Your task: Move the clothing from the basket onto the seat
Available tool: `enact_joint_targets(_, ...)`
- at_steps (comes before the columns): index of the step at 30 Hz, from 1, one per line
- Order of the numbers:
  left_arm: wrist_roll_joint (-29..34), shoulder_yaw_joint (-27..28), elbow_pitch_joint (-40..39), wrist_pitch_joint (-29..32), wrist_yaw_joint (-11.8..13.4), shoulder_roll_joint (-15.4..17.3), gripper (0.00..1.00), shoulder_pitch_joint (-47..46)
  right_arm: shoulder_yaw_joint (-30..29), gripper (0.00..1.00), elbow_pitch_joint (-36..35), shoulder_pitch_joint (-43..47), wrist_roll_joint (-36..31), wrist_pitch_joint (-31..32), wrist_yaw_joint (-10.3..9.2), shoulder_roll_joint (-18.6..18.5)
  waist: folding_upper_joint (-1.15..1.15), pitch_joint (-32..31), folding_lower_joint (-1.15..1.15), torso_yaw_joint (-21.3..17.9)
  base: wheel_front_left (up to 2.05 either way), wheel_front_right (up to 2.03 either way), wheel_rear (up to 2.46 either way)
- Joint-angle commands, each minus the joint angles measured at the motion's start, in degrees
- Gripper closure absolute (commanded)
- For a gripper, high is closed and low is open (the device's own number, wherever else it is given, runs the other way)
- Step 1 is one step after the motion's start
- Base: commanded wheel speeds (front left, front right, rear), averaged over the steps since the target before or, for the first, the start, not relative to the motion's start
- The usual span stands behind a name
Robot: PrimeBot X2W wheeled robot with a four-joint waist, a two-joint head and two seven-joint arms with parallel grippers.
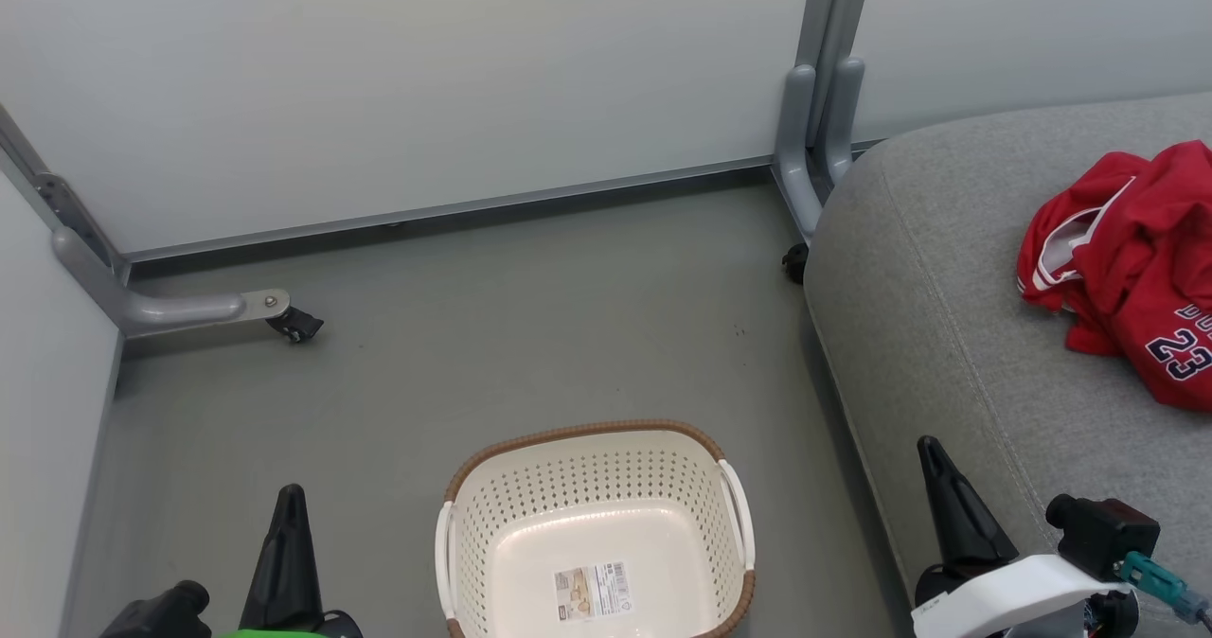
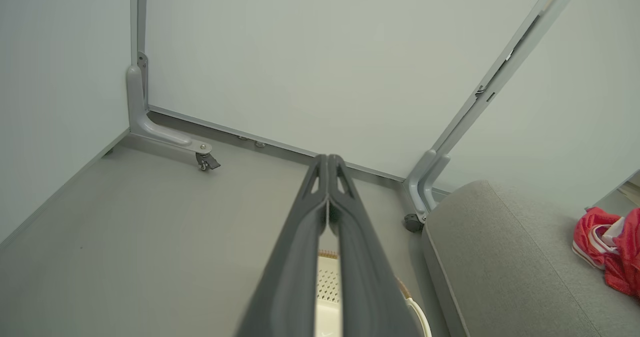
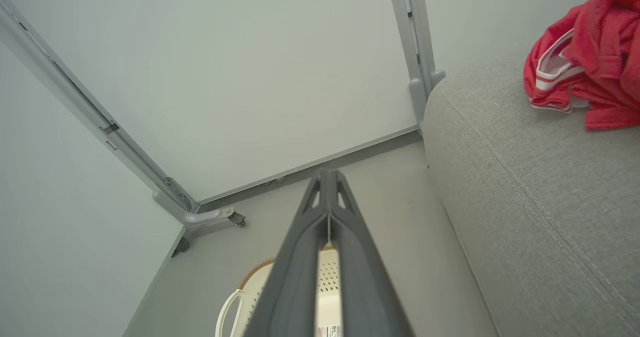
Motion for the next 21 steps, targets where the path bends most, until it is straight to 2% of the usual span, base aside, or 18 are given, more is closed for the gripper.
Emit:
enact_joint_targets(1,-2.6,0.3,-0.4,0.5,-0.6,0.7,1.00,-2.1,-0.4,1.00,-0.5,-1.8,2.6,0.5,-0.01,-0.4,0.00,0.0,0.00,0.0,0.00,0.00,0.00)
enact_joint_targets(8,-11.9,0.7,1.3,2.4,-1.2,1.1,1.00,-4.1,-1.4,1.00,0.5,-3.0,11.9,2.5,-0.02,-0.7,0.00,0.1,0.00,0.0,0.00,0.00,0.00)
enact_joint_targets(21,-23.3,1.5,3.0,5.0,-1.9,1.5,1.00,-6.5,-2.8,1.00,1.8,-4.4,23.4,5.1,-0.02,-1.0,0.00,0.3,0.00,0.0,0.00,0.00,0.00)
